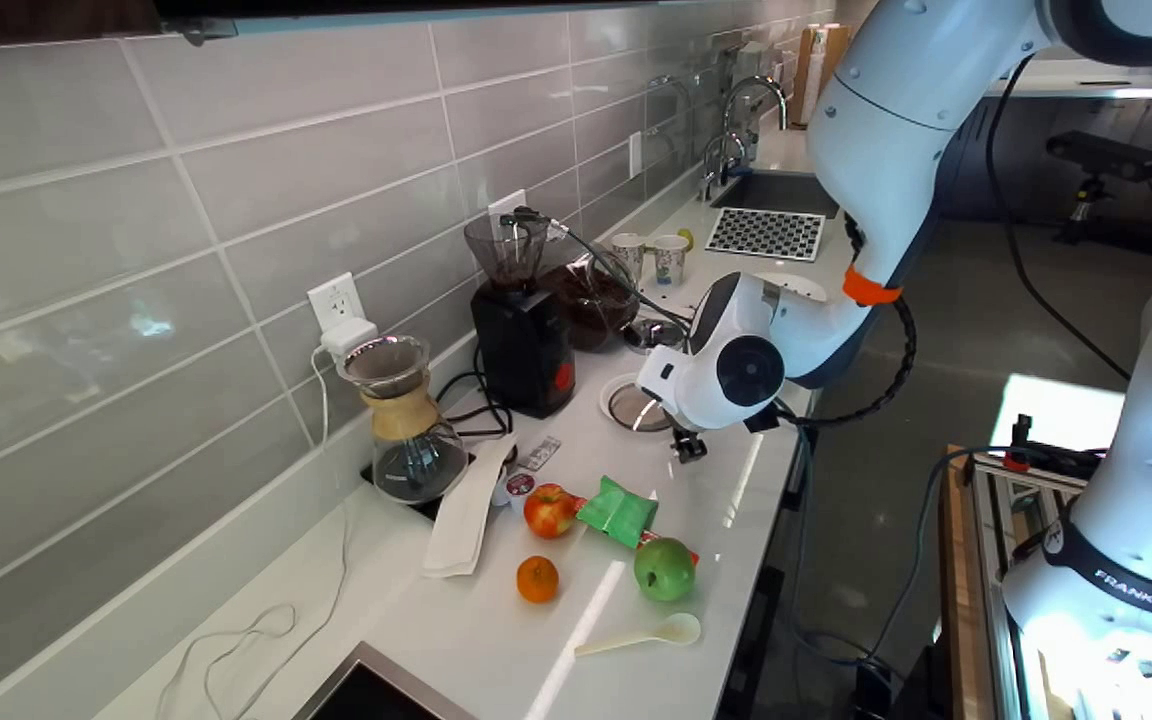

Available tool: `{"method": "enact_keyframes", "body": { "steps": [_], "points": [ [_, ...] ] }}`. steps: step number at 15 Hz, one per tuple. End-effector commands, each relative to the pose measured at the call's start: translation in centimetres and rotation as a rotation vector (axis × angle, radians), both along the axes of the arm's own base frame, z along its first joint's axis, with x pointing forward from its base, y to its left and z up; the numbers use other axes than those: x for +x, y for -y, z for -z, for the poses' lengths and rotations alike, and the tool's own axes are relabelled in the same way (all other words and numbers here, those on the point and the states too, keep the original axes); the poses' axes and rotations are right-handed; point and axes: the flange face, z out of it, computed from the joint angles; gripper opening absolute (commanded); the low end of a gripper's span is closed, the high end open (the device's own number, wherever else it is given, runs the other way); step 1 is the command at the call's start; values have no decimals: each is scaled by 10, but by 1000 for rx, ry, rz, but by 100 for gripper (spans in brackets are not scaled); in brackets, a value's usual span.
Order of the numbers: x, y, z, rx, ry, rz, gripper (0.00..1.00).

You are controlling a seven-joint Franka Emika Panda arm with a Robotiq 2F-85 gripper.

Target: Put the lid on the blender.

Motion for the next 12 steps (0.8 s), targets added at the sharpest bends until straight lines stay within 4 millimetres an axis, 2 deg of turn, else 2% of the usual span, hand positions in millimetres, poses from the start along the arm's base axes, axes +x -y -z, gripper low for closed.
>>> {"method": "enact_keyframes", "body": {
  "steps": [1,12],
  "points": [
    [5,6,13,-54,32,-5,100],
    [22,7,37,-125,48,-33,100]
  ]
}}
